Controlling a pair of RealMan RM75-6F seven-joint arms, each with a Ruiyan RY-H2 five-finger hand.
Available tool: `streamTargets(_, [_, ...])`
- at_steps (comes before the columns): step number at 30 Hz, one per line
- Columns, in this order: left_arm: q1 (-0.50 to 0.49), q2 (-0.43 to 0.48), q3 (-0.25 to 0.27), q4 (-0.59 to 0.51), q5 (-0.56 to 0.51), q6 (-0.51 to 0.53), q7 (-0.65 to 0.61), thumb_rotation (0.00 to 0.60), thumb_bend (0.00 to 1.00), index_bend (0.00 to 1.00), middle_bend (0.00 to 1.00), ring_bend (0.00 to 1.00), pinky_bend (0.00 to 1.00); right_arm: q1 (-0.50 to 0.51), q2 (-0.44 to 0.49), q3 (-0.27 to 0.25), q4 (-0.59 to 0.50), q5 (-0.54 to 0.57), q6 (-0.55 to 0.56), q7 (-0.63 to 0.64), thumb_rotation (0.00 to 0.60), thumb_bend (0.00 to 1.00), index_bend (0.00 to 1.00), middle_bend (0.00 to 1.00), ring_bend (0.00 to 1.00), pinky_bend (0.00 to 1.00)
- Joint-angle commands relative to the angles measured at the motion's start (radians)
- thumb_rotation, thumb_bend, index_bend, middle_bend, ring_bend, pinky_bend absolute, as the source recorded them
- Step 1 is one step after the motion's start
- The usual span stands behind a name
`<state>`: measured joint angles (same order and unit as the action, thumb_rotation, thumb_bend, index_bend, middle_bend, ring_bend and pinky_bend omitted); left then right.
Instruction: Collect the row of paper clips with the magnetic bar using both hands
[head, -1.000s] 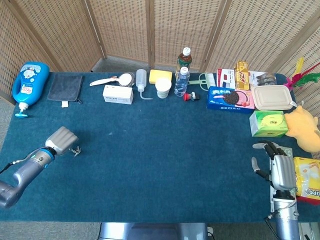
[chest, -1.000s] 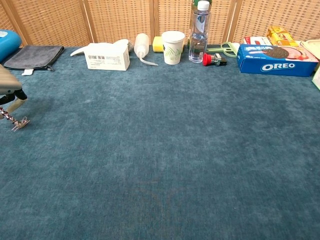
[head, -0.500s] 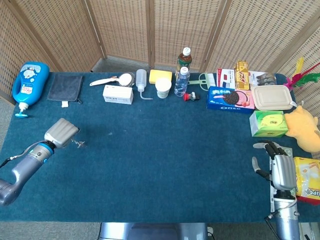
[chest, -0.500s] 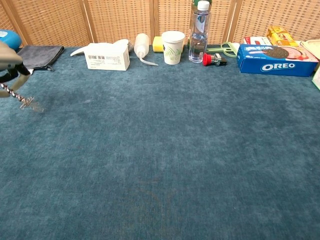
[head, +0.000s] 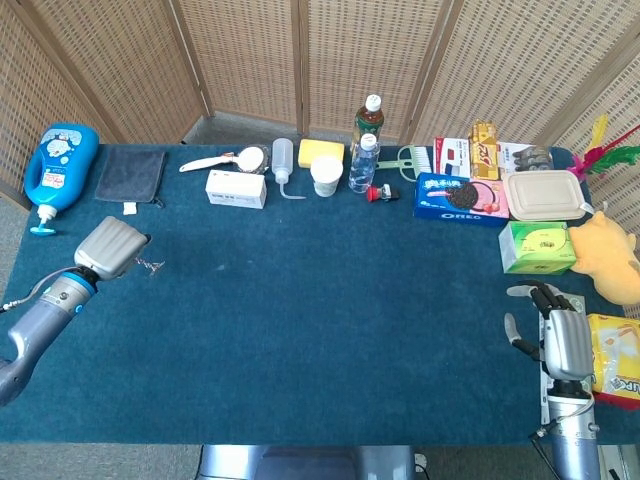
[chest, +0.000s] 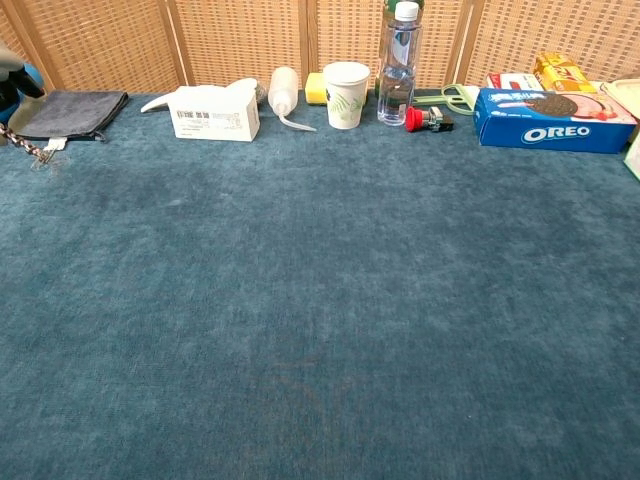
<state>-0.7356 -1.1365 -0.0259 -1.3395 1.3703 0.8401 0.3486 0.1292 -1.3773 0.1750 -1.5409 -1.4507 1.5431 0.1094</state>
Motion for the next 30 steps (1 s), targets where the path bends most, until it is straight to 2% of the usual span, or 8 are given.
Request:
streamTargets(1, [0.001,0.004,-0.007,0.002,-0.01,0.001,0.0,0.6,0.66,0.66,0.75,0.8,0.75,0.0,0.0,-0.001,0.001,0.0,-0.001,0.001,0.6,0.42,0.39,0.35,0.29,0.42])
streamTargets(12, [-0.035,-0.059,-0.037,0.078,-0.055,-0.044,0.005,0.6,0.65,0.67,0.75,0.8,0.75,-0.002,0.008,-0.003,0.0,0.007,-0.011,0.02,0.6,0.42,0.39,0.35,0.29,0.42])
streamTargets(19, [-0.049,-0.108,-0.03,0.107,-0.068,-0.078,0.014,0.6,0.65,0.66,0.75,0.79,0.75,-0.006,0.013,0.0,-0.001,0.016,-0.009,0.022,0.6,0.42,0.39,0.35,0.29,0.42])
streamTargets(21, [-0.051,-0.114,-0.029,0.109,-0.076,-0.088,0.013,0.6,0.63,0.61,0.74,0.78,0.75,-0.005,0.013,0.001,-0.001,0.018,-0.011,0.023,0.6,0.43,0.39,0.35,0.29,0.42])
streamTargets(25, [-0.056,-0.117,-0.027,0.107,-0.097,-0.11,0.023,0.6,0.52,0.42,0.62,0.67,0.72,-0.005,0.015,0.002,-0.001,0.017,-0.011,0.024,0.6,0.42,0.39,0.35,0.29,0.42])
streamTargets(30, [-0.062,-0.114,-0.025,0.093,-0.125,-0.133,0.041,0.6,0.44,0.22,0.47,0.51,0.57,-0.005,0.014,0.004,0.0,0.017,-0.008,0.02,0.6,0.42,0.39,0.35,0.29,0.42])
